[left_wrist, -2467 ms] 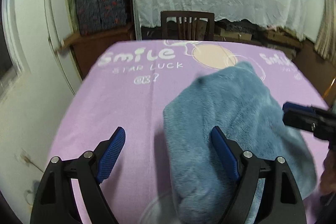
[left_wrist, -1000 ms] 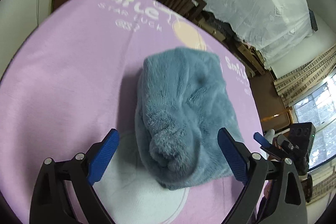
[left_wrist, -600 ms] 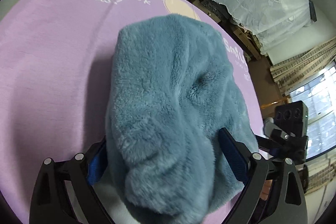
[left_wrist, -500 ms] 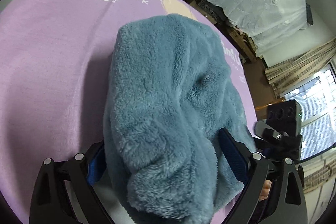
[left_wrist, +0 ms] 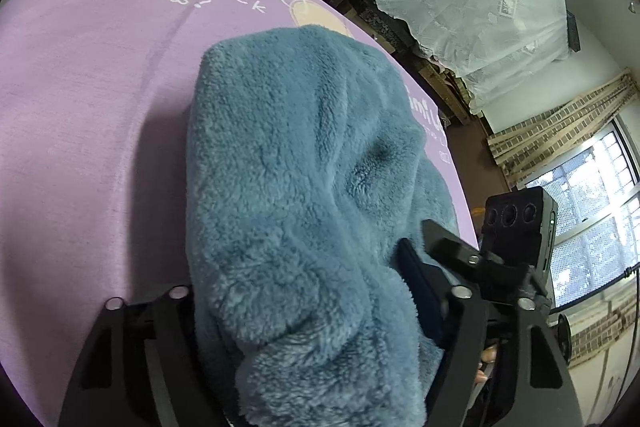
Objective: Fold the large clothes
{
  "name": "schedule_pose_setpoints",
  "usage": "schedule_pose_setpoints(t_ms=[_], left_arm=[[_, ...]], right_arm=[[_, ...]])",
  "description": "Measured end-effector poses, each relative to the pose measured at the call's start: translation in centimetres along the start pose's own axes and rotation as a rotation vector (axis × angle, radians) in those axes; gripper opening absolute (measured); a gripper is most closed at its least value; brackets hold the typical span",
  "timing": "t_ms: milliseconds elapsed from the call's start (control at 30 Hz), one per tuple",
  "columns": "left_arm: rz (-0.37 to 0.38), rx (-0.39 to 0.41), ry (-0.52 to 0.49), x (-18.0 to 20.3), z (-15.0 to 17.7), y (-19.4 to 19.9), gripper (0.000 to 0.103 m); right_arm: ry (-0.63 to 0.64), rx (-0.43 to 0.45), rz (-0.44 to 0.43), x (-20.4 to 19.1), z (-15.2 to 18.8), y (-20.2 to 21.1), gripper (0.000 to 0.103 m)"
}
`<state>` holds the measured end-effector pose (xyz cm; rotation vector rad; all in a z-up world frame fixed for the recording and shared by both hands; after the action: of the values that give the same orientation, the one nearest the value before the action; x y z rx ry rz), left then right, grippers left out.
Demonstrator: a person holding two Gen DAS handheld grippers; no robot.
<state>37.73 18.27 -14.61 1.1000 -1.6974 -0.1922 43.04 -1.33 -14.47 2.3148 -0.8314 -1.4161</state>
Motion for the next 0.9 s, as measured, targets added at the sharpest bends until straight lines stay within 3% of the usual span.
schedule_pose_setpoints(t_ms=[200,500,667,900], left_arm=[[-0.022,0.025,-0.057,1.5,0.2,0.6,0.061],[-0.008,0.059,-0.096,3.8,0.5,2.6,0.057],[0.007,0.110,-0.138,6.9,1.7,5.9,0.057],[-0.024,0.196,-0.195,11.3,4.8,13.1,0.057]], right_arm=[[-0.006,0.005,-0.034,-0.1,0.2,0.3,0.070],[-0.015,0.016,-0.083,-1.0,0.3,2.3,0.063],[0.010,0.044,-0.115,-2.4,1.1,5.8,0.063],[0.084,0.081,-0.175,-8.8,3.8,10.2,0.063]])
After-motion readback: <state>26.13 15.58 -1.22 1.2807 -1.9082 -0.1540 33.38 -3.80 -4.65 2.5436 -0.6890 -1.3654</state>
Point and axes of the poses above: each gripper's, at about its wrist camera, not at the fingertips, and y roughly against the way its jaws point, x to its right, z to its underside, the point moved 6 cm from there along -y, roughly the way its jaws point, and after that the axes turned 3 degrees about x, right-handed, at the moved point
